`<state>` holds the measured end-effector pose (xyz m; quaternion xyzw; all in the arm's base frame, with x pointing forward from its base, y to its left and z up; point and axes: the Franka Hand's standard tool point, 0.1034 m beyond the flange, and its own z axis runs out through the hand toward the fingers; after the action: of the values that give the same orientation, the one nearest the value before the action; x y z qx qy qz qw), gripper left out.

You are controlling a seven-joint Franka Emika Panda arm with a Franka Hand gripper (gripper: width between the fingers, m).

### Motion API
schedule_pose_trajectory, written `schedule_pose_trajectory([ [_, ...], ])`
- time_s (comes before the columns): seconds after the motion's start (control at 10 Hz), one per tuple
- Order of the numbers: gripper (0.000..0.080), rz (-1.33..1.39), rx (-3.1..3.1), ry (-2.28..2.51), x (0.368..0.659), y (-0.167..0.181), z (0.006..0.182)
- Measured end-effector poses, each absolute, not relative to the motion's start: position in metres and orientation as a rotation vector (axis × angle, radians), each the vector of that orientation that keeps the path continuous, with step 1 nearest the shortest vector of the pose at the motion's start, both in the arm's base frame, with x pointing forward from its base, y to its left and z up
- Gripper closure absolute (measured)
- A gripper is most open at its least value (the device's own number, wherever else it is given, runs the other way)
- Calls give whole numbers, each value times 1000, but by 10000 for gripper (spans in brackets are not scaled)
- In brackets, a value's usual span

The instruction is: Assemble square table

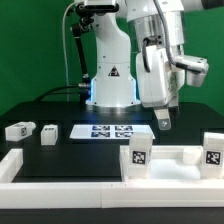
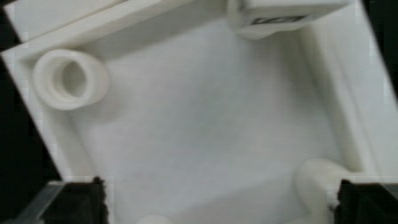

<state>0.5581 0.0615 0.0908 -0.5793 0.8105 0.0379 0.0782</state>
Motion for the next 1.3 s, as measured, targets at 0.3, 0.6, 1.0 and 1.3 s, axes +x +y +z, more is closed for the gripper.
schedule_pose_trajectory([
  [0.3, 151, 119, -1743, 2427, 556, 64, 88],
  [0.6, 151, 112, -1934, 2289, 549, 62, 82],
  [1.0, 151, 170, -2104, 2151, 541, 67, 79],
  [1.3, 151, 155, -2115, 2143, 539, 67, 76],
])
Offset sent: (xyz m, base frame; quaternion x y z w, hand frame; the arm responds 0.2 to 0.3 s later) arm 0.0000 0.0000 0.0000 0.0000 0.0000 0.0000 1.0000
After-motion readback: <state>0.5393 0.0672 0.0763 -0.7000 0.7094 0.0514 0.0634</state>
